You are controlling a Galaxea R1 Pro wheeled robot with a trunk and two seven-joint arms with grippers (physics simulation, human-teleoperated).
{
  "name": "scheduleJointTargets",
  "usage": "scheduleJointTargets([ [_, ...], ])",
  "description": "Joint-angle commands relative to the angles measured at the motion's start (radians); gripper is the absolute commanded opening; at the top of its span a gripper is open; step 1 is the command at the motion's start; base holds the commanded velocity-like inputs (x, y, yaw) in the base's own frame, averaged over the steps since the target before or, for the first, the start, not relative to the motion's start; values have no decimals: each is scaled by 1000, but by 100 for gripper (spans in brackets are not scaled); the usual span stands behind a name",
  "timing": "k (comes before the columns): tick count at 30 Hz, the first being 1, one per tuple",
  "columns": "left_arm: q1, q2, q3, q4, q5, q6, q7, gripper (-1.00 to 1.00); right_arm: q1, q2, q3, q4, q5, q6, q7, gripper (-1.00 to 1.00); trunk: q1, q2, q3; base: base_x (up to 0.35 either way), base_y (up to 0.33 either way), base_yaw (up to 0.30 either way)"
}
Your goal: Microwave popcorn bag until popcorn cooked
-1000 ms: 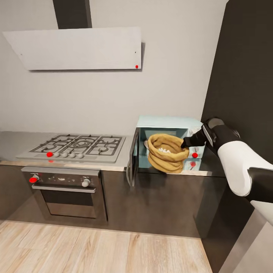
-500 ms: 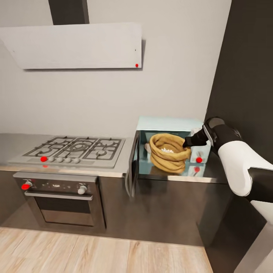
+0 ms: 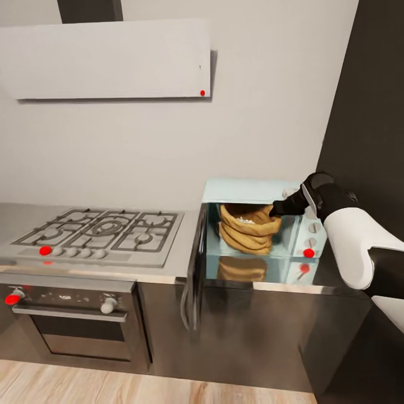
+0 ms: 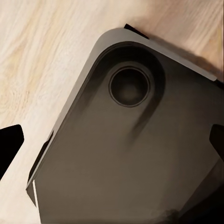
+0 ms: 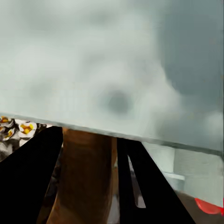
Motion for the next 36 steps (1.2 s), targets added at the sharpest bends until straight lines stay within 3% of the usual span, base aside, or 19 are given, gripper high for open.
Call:
scheduleJointTargets([
  [1, 0, 0, -2, -1, 1, -2, 3, 100, 4, 0, -2, -2, 64, 0, 8, -100, 1, 0, -1, 286, 0, 0],
  [10, 0, 0, 0, -1, 1, -2, 4, 100, 4, -4, -2, 8, 64, 0, 8, -100, 1, 0, -1, 42, 0, 0],
  [11, 0, 0, 0, 0, 2, -2, 4, 100, 4, -4, -2, 9, 64, 0, 8, 100, 1, 0, -1, 0, 0, 0],
  [23, 0, -3, 1, -1, 0, -3, 3, 100, 4, -6, 0, 7, 65, 0, 8, 100, 1, 0, -1, -74, 0, 0],
  [28, 0, -3, -2, -1, 0, -3, 3, 100, 4, -5, -4, -49, 60, 0, 15, 100, 1, 0, -1, -155, 0, 0],
  [32, 0, -3, -2, -1, 0, -3, 3, 100, 4, -7, -101, -123, 57, 0, 18, 100, 1, 0, -1, -2, 0, 0],
  [36, 0, -7, -1, -1, 0, -3, 3, 100, 4, -7, -120, -164, 56, 0, 25, 100, 1, 0, -1, -65, 0, 0],
])
